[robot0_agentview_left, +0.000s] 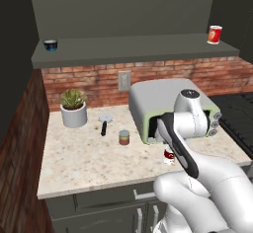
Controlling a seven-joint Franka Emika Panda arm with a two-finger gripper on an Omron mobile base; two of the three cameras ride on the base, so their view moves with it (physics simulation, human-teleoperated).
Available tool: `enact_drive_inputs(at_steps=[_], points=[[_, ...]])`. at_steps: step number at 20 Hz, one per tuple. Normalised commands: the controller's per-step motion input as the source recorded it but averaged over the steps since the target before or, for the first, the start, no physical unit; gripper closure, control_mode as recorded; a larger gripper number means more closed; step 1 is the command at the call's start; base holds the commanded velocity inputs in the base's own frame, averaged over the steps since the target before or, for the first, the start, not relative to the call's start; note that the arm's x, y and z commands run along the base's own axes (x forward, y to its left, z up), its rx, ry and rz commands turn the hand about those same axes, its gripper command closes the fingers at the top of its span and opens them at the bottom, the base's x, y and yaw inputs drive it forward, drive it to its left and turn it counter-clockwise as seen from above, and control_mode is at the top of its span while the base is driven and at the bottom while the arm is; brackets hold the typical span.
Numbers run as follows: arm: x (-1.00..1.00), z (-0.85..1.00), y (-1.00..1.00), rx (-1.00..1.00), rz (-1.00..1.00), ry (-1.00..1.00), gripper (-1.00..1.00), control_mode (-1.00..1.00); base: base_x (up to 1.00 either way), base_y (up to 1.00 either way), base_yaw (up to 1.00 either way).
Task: Pick the cans from the counter and place them in their designated side in the cabinet.
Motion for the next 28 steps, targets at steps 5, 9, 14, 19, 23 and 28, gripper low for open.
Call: enact_drive_inputs(at_steps=[5,9,14,19,23,28], points=[[0.00,-0.23,-0.01,0.01,0.00,0.00,-1.00,-1.00,0.00,0.00,0.00],[0.00,-0.21,-0.01,0.01,0.00,0.00,-1.00,-1.00,0.00,0.00,0.00],[0.01,-0.20,-0.01,0.00,0.00,0.00,-1.00,-1.00,0.00,0.00,0.00],[0.08,-0.12,-0.02,0.00,0.00,0.00,-1.00,-1.00,0.00,0.00,0.00],[0.13,-0.08,-0.05,0.01,0.00,0.00,-1.00,-1.00,0.00,0.00,0.00],[0.12,-0.10,-0.04,0.01,0.00,0.00,-1.00,-1.00,0.00,0.00,0.00]])
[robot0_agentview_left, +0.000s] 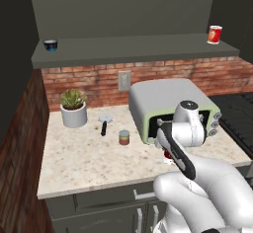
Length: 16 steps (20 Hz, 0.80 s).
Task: Pick the cans from the counter and place them in their designated side in the cabinet.
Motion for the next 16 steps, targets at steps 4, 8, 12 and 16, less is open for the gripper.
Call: enact_drive_inputs(at_steps=[4,8,12,16], points=[[0.05,-0.17,0.00,0.01,0.00,0.02,-1.00,-1.00,0.00,0.00,0.00],[0.00,-0.19,0.00,0.01,0.00,0.03,-1.00,-1.00,0.00,0.00,0.00],[0.03,-0.18,0.00,0.00,0.00,0.03,-1.00,-1.00,0.00,0.00,0.00],[0.03,-0.18,0.00,0.00,0.00,0.02,-1.00,-1.00,0.00,0.00,0.00]])
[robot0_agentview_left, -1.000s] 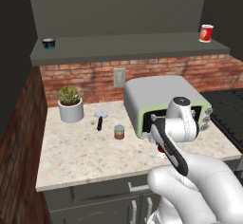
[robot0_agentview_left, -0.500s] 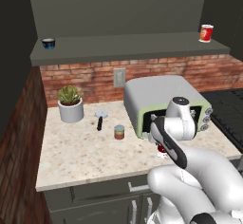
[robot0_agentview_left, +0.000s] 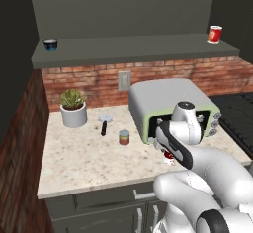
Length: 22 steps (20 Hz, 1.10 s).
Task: Pick the cans from the counter and place them in their designated side in the cabinet.
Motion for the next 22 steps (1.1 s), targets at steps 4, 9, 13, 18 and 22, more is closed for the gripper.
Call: enact_drive_inputs(at_steps=[4,9,13,18,22], points=[[0.02,-0.19,0.00,0.00,0.00,0.02,-1.00,-1.00,0.00,0.00,0.00],[0.00,-0.18,0.00,0.00,0.00,0.02,-1.00,-1.00,0.00,0.00,0.00],[0.00,-0.20,0.02,0.00,0.00,0.01,-1.00,-1.00,0.00,0.00,0.00],[0.00,-0.14,0.06,0.00,0.00,0.00,1.00,-1.00,0.00,0.00,0.00],[0.00,0.00,0.00,0.00,0.00,0.00,1.00,-1.00,0.00,0.00,0.00]])
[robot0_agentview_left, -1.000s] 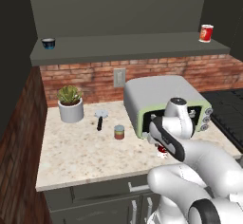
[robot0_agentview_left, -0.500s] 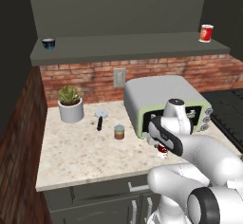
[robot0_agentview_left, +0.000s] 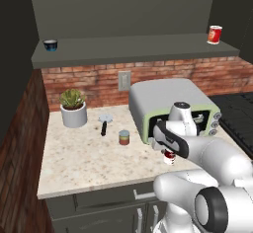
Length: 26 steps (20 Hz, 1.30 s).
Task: Pick the cans from the counter and place them in their designated side in the cabinet.
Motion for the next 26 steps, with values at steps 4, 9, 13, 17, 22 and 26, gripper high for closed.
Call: enact_drive_inputs(at_steps=[4,9,13,17,22,26], points=[[-0.01,0.00,0.00,0.00,0.00,-0.02,1.00,-1.00,0.00,0.00,0.00],[-0.17,0.34,0.01,0.00,0.01,-0.11,1.00,-1.00,0.00,0.00,0.00],[-0.35,0.41,0.00,-0.01,0.01,-0.10,1.00,-1.00,0.00,0.00,0.00],[-0.51,0.35,0.00,-0.03,0.00,-0.07,1.00,-1.00,0.00,0.00,0.00],[-0.54,0.33,-0.02,-0.04,0.00,-0.04,1.00,-1.00,0.00,0.00,0.00],[-0.46,0.38,-0.08,-0.04,0.00,-0.03,1.00,-1.00,0.00,0.00,0.00]])
